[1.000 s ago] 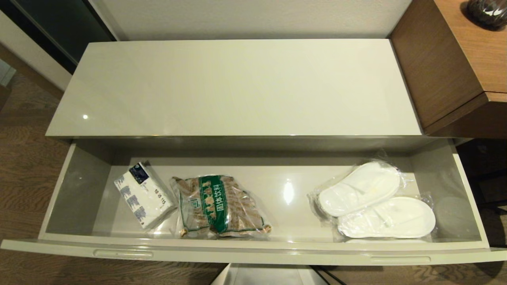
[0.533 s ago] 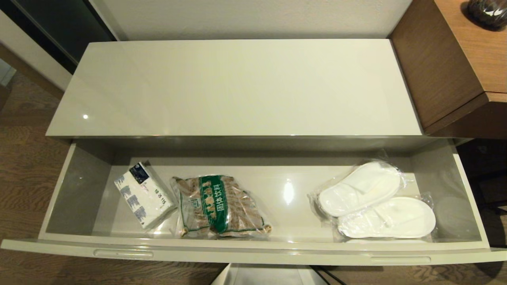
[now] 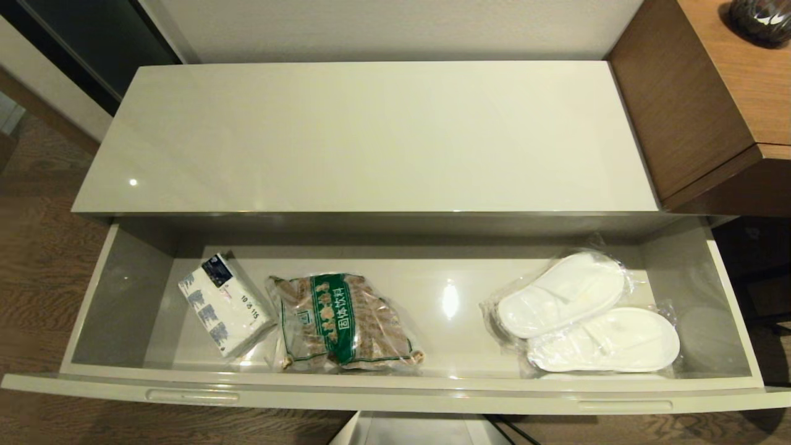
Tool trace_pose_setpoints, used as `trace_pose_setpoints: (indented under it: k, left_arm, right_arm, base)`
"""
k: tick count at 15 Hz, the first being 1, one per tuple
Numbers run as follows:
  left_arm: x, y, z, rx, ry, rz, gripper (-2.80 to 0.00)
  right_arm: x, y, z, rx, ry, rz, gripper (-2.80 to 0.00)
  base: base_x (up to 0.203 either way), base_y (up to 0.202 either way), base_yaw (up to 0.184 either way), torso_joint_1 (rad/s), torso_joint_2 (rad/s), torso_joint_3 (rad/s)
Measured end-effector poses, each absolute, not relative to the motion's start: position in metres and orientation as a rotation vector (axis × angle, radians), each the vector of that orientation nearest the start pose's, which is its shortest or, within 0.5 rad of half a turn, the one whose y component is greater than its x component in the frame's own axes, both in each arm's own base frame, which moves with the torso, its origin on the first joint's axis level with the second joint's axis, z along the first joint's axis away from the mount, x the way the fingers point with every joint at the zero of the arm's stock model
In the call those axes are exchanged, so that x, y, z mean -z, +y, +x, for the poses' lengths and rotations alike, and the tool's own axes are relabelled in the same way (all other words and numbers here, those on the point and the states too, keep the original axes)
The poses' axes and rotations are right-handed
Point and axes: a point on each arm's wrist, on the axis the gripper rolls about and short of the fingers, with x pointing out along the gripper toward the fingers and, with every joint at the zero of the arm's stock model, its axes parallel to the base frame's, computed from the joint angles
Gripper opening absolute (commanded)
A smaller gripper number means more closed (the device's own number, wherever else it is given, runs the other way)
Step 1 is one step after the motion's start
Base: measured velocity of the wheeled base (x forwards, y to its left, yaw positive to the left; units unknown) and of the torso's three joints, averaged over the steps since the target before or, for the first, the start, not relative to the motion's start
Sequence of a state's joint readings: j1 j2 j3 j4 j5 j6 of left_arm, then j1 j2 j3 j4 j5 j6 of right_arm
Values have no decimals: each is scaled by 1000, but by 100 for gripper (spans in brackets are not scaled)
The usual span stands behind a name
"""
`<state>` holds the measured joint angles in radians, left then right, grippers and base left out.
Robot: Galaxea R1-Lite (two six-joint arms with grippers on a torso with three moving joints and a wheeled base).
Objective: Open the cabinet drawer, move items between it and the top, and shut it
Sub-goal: Take out the disposable slippers from the drawer
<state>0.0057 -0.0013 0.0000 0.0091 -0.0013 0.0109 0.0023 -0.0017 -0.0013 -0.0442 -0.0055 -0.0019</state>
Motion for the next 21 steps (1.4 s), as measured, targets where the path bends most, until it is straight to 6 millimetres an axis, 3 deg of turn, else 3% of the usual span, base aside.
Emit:
trace_pose_setpoints:
  k: [21]
  left_arm:
    - [-75,0,-23,-4,8,10,-280]
  right_arm:
    - [-76,0,-23,13,-5,10,-280]
  base:
    - [0,0,0,0,0,0]
